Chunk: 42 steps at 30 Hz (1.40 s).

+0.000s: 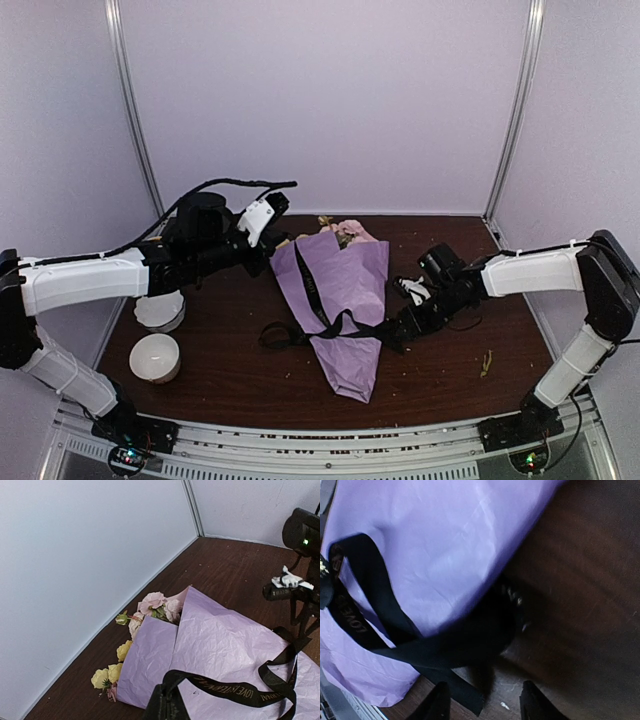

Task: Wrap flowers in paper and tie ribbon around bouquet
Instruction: Cross the ribbon over the folded bouquet.

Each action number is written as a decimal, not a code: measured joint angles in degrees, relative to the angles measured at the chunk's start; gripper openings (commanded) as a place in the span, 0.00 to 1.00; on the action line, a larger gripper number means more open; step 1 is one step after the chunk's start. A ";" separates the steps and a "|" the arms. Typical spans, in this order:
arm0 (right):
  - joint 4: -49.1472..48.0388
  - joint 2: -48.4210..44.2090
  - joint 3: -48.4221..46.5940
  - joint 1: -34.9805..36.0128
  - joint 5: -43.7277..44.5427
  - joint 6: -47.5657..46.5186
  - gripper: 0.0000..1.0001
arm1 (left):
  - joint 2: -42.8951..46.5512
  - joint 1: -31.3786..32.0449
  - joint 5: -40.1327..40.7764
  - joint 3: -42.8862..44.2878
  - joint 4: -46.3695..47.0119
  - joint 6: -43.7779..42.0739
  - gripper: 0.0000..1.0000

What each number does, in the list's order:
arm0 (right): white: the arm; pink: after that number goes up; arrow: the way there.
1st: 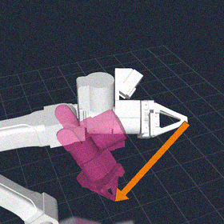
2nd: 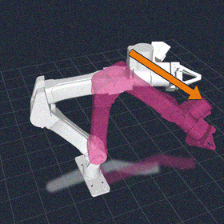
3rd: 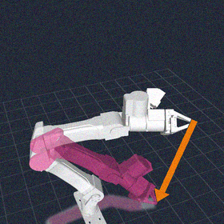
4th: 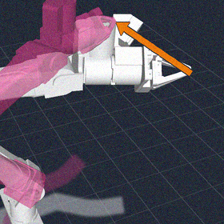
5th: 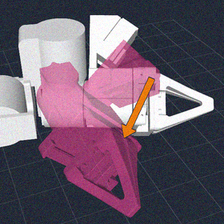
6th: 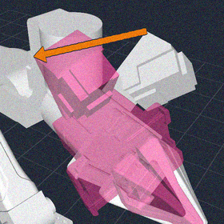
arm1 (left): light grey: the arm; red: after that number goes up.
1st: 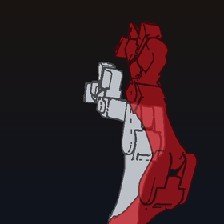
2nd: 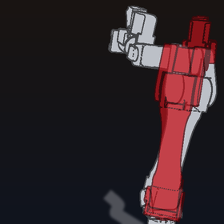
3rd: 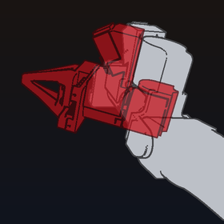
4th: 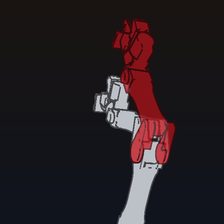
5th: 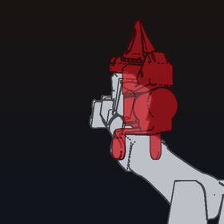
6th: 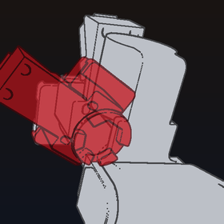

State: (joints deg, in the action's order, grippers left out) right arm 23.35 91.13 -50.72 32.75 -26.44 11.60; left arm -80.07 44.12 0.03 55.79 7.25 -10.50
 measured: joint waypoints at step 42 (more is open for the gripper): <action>-15.32 2.27 9.55 5.22 -14.03 2.64 0.48 | -0.02 -0.04 0.20 0.00 -1.81 0.42 0.00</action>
State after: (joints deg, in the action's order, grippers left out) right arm 8.03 93.41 -41.17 37.98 -40.47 14.24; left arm -80.09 44.07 0.23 55.79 5.43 -10.09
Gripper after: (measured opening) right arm 0.456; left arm 0.007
